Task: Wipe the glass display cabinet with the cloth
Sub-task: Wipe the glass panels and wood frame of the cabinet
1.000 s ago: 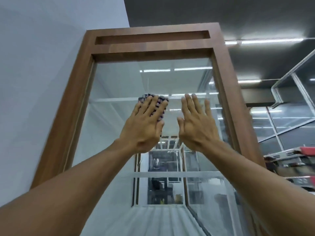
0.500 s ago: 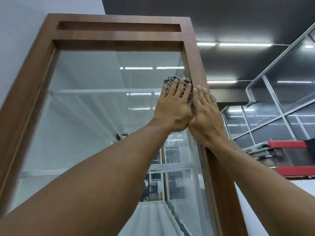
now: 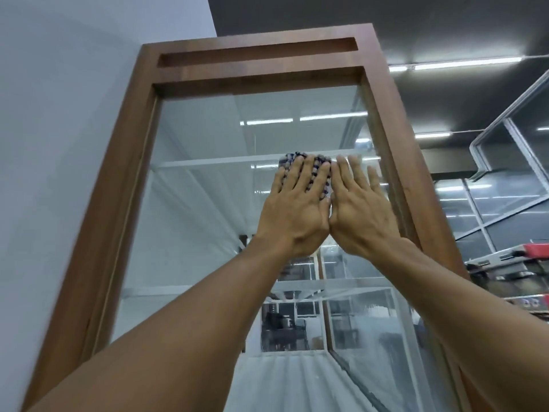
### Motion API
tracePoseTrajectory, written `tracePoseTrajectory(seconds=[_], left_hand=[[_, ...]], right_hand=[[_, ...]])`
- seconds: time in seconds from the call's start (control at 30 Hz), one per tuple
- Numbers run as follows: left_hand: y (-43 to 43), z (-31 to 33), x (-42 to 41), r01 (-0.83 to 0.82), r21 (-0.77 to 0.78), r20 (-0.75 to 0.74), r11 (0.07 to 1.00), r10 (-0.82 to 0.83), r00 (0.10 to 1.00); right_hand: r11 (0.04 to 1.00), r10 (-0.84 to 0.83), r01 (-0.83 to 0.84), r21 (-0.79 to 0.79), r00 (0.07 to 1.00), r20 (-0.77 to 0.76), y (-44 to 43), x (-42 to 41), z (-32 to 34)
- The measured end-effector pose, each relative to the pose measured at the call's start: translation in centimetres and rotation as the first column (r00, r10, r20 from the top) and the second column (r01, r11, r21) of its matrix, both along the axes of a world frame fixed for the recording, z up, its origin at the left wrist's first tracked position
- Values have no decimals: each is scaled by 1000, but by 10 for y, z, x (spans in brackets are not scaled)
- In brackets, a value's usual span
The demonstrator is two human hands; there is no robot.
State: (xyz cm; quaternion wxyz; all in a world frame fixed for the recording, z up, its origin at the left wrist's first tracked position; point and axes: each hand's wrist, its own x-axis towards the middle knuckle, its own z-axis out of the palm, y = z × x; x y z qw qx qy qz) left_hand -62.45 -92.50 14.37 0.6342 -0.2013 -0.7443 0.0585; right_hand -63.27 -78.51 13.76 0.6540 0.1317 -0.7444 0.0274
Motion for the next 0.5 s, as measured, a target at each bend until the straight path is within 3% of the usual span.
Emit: tracePoseTrajectory(seconds=[0.5], left_hand=[[-136, -13, 15, -29, 116, 22, 993, 27, 999]], right_hand=[[996, 22, -21, 90, 1000, -10, -132, 5, 0]])
